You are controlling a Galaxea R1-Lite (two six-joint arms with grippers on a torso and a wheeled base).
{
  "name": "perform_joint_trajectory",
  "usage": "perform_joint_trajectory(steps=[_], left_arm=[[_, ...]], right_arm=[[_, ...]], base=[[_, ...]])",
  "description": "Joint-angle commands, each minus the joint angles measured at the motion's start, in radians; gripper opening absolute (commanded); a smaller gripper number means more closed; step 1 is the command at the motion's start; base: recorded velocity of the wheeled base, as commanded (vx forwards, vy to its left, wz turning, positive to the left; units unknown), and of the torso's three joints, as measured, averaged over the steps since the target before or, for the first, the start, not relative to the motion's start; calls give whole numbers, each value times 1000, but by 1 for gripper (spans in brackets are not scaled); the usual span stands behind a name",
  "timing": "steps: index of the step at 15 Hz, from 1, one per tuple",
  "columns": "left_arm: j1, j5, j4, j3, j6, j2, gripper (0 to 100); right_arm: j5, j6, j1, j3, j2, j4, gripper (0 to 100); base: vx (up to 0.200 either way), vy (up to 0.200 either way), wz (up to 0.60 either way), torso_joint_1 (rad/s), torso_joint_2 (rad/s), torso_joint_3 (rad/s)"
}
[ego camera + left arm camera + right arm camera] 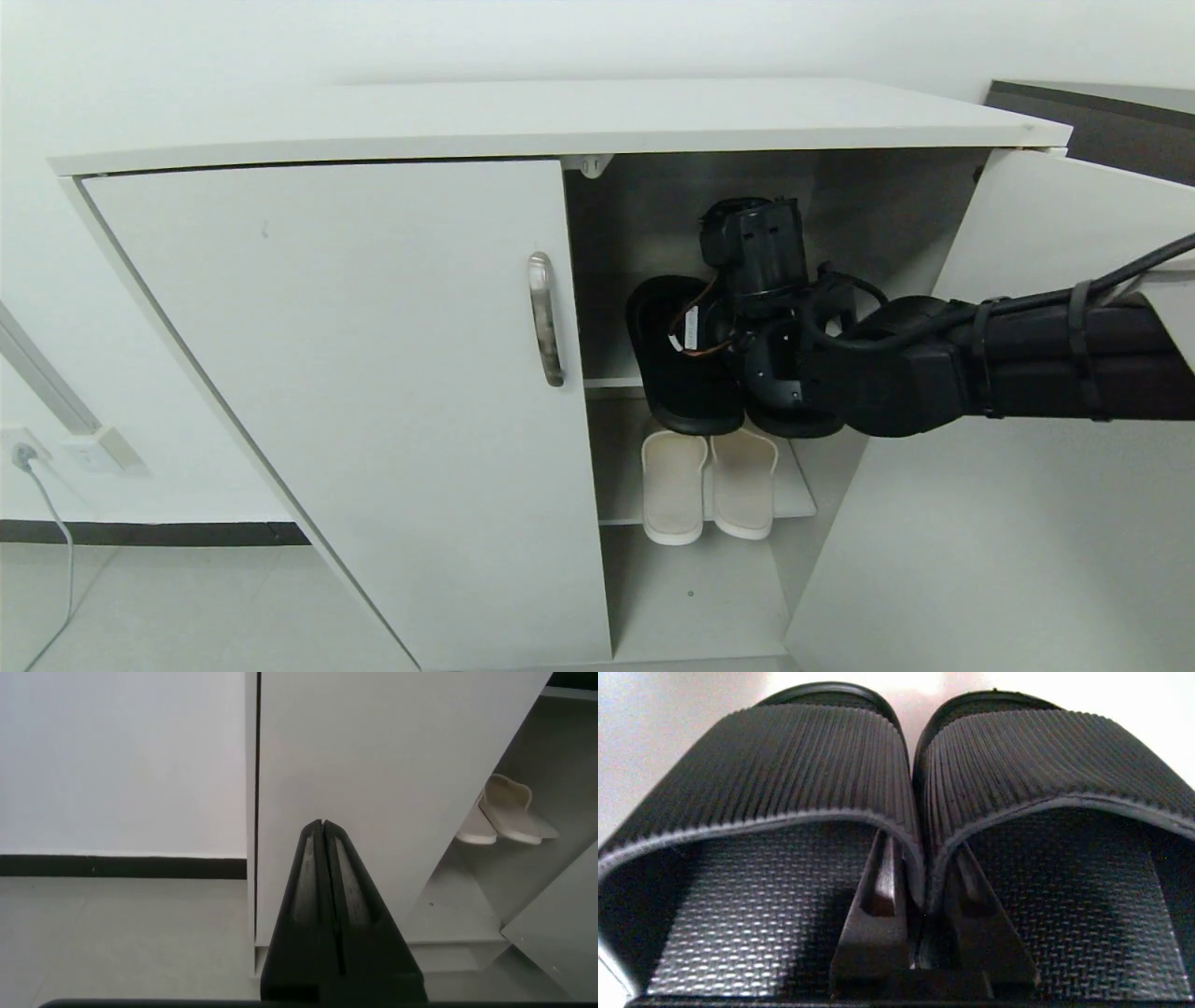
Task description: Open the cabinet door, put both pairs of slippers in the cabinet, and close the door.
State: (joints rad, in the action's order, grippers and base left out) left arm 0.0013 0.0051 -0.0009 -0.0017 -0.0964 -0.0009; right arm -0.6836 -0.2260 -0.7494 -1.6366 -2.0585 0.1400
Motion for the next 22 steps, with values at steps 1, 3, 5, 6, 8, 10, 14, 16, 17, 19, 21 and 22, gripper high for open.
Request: perform_joint_trajectory(steps=[1, 3, 5, 6, 8, 10, 14, 16, 17, 19, 21, 22], left_arm=[[0, 1, -1, 0, 0, 1, 0], [0, 1, -1, 0, 0, 1, 0], [0, 1, 1, 0, 0, 1, 0], [0, 1, -1, 0, 0, 1, 0], [0, 1, -1, 0, 0, 1, 0], [0, 1, -1, 0, 0, 1, 0], [0, 1, -1, 0, 0, 1, 0], [0, 1, -1, 0, 0, 1, 0], [0, 1, -1, 0, 0, 1, 0], [0, 1, -1, 0, 0, 1, 0], [0, 1, -1, 0, 0, 1, 0], [0, 1, -1, 0, 0, 1, 0]], right_arm=[[3, 0, 18, -88, -57, -31, 0], [3, 0, 30, -155, -83, -82, 0], [3, 0, 42, -220, -109, -105, 0], [3, 0, 45, -246, -117, -117, 0], [3, 0, 50, -276, -130, -140, 0], [3, 0, 54, -292, -146, -142, 0], [1, 0, 56, -292, -157, -145, 100], [1, -3, 53, -270, -146, -158, 100], [1, -4, 50, -252, -129, -165, 100], [-5, -10, 42, -193, -88, -160, 100], [-8, -21, 28, -126, -38, -154, 100], [-10, -42, 10, -69, 12, -154, 100]], base=[[0, 0, 0, 0, 0, 0], [0, 0, 0, 0, 0, 0], [0, 0, 0, 0, 0, 0], [0, 0, 0, 0, 0, 0], [0, 0, 0, 0, 0, 0], [0, 0, 0, 0, 0, 0], [0, 0, 0, 0, 0, 0], [0, 0, 0, 0, 0, 0], [0, 0, 0, 0, 0, 0], [0, 0, 0, 0, 0, 0], [0, 0, 0, 0, 0, 0], [0, 0, 0, 0, 0, 0]])
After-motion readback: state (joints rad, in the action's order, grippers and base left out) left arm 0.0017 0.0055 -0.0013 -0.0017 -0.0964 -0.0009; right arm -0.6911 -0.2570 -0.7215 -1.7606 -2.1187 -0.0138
